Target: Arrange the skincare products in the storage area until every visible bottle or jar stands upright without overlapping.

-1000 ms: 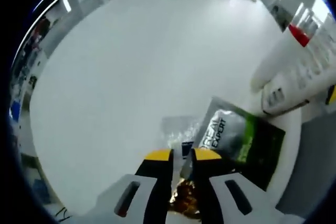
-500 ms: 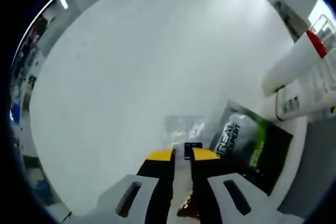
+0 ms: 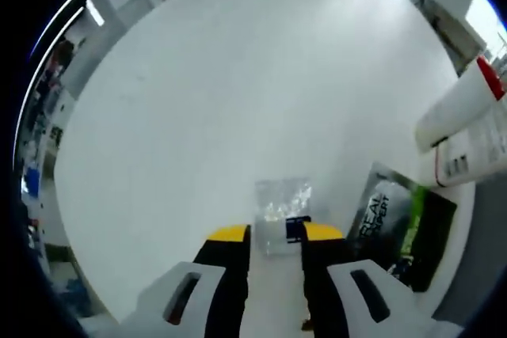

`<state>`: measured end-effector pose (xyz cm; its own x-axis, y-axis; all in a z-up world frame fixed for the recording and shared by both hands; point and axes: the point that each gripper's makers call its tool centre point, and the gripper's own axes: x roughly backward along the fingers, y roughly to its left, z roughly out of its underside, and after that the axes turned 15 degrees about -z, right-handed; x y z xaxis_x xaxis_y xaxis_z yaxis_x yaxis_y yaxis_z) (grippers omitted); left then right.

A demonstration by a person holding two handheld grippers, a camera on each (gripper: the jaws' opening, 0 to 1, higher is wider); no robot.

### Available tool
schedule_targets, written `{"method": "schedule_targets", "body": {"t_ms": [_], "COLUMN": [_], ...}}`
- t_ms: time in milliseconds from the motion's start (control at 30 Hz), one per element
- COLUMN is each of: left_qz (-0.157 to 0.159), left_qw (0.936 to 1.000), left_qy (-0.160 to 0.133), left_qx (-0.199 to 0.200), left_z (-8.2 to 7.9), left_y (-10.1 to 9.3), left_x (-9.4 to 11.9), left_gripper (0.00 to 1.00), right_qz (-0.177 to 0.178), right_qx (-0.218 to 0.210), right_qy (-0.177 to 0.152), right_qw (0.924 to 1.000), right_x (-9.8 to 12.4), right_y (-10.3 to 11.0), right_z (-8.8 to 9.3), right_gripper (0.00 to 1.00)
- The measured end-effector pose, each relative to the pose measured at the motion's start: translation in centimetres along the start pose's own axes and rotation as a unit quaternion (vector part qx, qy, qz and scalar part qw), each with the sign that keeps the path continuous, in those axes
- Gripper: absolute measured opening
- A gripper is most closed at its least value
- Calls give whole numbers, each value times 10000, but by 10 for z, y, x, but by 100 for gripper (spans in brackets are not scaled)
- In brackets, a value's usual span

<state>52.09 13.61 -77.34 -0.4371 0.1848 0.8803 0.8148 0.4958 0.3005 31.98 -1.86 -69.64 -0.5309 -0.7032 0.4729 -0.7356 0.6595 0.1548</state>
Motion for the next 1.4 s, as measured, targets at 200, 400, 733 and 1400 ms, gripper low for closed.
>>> {"method": "schedule_targets", "body": {"t_ms": [200,400,733,1400], "left_qz": [10,175,217,233], "left_qw": [10000,9997,9993,9992], "left_qy": [-27,33,143,220], "left_qx": [50,152,286,244], "left_z": [-4,-7,-1,-1], "left_y": [-9,-18,-25,-26], "left_x": [-2,-6,-6,-6], "left_gripper": [45,47,46,47], "right_qz": [21,62,75,59], "right_qx": [5,-12,1,28], "right_qy": [29,30,99,141], "right_qw": [10000,10000,9999,9999], "right_x": [0,1,0,0], "right_y": [0,-1,-2,-2], "right_z": [1,1,3,4], "right_gripper": [77,77,77,76]}}
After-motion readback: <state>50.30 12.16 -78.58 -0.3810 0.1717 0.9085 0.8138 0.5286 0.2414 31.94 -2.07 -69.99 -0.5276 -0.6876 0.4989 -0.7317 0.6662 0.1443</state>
